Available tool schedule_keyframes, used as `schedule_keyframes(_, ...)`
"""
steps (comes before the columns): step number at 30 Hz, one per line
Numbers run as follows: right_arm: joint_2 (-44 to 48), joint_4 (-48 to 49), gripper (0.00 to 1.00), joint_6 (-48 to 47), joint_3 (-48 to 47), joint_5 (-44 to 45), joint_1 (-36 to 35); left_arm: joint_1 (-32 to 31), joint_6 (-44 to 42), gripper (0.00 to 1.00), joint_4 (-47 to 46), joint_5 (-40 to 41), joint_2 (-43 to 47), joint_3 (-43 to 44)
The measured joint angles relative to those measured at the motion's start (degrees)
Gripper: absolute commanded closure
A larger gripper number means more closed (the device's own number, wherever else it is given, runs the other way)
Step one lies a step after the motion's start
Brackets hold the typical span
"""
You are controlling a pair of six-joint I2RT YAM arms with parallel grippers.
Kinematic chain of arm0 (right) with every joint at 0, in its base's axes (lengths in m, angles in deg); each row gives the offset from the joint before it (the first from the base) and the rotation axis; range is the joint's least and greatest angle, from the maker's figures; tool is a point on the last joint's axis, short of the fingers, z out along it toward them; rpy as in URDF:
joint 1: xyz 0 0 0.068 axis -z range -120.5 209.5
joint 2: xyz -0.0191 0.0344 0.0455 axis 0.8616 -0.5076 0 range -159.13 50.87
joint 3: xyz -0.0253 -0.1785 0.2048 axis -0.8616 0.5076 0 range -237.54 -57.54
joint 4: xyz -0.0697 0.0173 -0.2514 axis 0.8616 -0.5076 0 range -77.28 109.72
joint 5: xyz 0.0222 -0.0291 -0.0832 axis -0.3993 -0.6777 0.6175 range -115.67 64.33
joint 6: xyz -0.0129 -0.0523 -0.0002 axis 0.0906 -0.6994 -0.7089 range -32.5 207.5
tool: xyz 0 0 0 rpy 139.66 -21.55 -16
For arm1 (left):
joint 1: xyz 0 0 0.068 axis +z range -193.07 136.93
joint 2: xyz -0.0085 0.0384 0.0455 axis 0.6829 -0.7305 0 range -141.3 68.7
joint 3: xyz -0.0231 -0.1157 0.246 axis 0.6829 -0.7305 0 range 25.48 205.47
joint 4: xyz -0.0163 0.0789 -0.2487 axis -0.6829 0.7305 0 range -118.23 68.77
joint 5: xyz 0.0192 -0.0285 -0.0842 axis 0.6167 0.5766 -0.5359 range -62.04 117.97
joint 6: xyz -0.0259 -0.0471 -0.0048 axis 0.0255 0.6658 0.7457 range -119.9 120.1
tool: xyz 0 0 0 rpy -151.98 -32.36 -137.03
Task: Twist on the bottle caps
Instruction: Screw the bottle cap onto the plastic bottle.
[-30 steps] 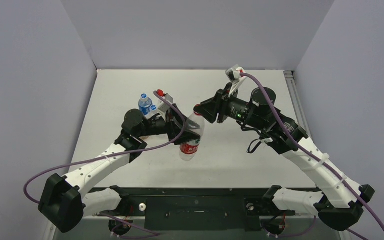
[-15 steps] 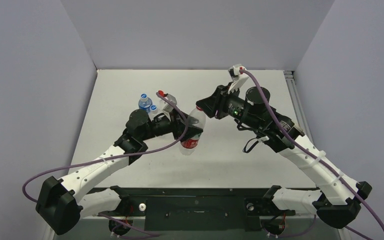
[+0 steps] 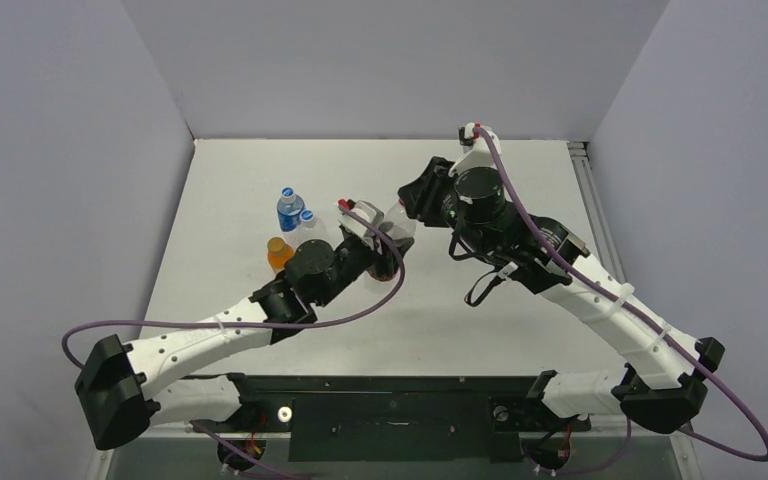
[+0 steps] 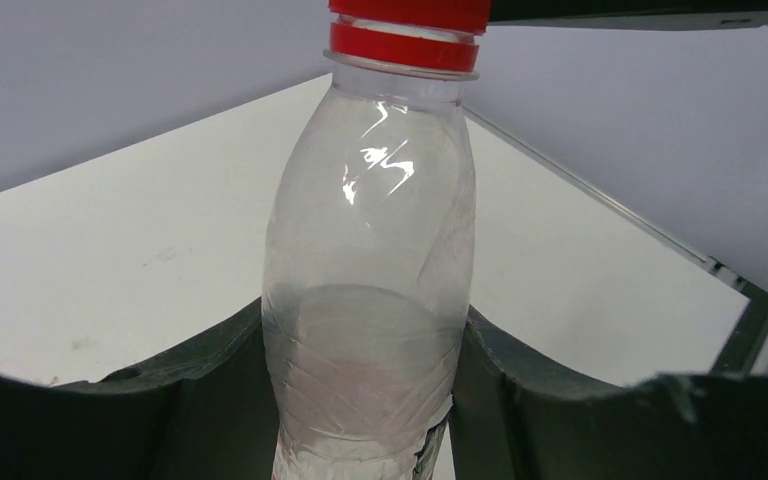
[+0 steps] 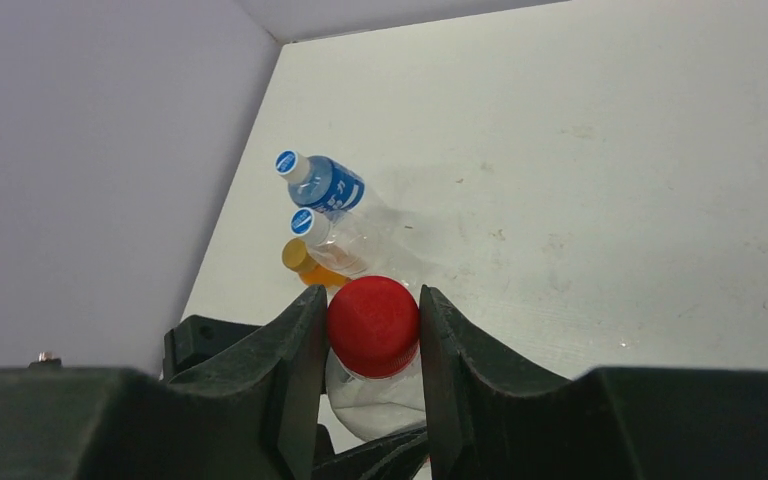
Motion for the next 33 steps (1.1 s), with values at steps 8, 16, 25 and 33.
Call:
schedule_keyframes(8, -1.64, -3.43, 0.31, 5.03, -0.46, 7.67, -0.98, -3.26, -3.98, 1.00, -0.87, 9.46, -3.96, 1.14)
schedule_keyframes(16, 2.38, -4.79, 0.20, 1.75, -0.63, -3.41, 8.68, 4.00, -0.33, 1.00, 0.63, -2.21, -4.00, 2.27)
schedule_keyframes(25, 9.18, 5.05, 0.21, -9.09, 4.28, -34.86, 16.96, 13.57, 11.82, 1.00, -1.66, -36.98, -3.98, 1.14)
schedule_keyframes(33, 9.01, 14.21, 0.27, -9.38, 13.68, -50.90, 17.20, 15.72, 28.50, 1.00, -18.36, -57.66, -4.31, -2.38)
